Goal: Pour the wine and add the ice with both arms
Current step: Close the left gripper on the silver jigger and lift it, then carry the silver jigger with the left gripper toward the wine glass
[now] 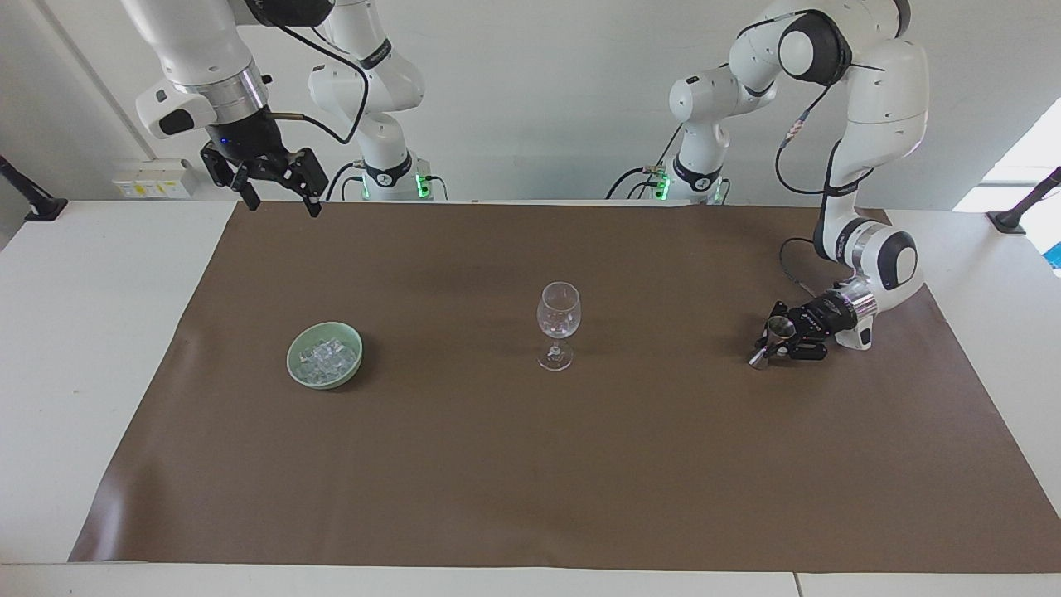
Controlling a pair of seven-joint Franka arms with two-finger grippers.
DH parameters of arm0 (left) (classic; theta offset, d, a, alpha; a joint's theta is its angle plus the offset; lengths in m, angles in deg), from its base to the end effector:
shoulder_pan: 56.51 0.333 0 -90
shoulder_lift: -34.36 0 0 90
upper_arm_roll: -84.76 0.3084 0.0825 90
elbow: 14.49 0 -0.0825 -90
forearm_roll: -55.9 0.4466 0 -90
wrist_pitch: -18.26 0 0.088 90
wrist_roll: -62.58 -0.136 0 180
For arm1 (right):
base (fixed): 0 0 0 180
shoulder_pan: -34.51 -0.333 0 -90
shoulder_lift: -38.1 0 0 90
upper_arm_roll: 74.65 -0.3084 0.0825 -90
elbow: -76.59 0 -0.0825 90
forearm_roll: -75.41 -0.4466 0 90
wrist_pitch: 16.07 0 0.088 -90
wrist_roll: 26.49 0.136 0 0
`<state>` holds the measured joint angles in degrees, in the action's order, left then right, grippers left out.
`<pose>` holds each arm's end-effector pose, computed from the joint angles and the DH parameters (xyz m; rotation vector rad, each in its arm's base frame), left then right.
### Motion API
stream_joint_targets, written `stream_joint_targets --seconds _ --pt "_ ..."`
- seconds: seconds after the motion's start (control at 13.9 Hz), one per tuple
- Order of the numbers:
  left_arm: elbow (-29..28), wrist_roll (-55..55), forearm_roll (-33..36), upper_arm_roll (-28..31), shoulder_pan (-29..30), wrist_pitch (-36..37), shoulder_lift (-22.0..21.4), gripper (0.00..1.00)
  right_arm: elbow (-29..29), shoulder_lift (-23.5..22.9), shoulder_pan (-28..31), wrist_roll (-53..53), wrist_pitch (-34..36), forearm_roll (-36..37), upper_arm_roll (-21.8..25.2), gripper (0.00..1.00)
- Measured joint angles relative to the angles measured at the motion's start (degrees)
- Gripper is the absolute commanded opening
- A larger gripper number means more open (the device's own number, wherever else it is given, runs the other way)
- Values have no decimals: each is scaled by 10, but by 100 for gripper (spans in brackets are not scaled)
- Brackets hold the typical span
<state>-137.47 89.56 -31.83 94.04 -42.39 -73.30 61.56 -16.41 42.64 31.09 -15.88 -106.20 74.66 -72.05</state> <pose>0.5539 0.0993 0.1346 1.0345 1.4274 -0.8507 0.5939 0.0094 0.6080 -3.1105 0.2660 -0.0426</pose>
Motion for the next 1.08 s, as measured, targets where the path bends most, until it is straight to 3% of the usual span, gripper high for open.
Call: stream_joint_targets --seconds 0.65,1.08 --pt "0 41 -3 0 11 13 -7 0 0 0 0 0 0 0 0 100" --pt "0 107 -3 -3 -8 13 -46 0 0 0 0 0 0 0 0 100"
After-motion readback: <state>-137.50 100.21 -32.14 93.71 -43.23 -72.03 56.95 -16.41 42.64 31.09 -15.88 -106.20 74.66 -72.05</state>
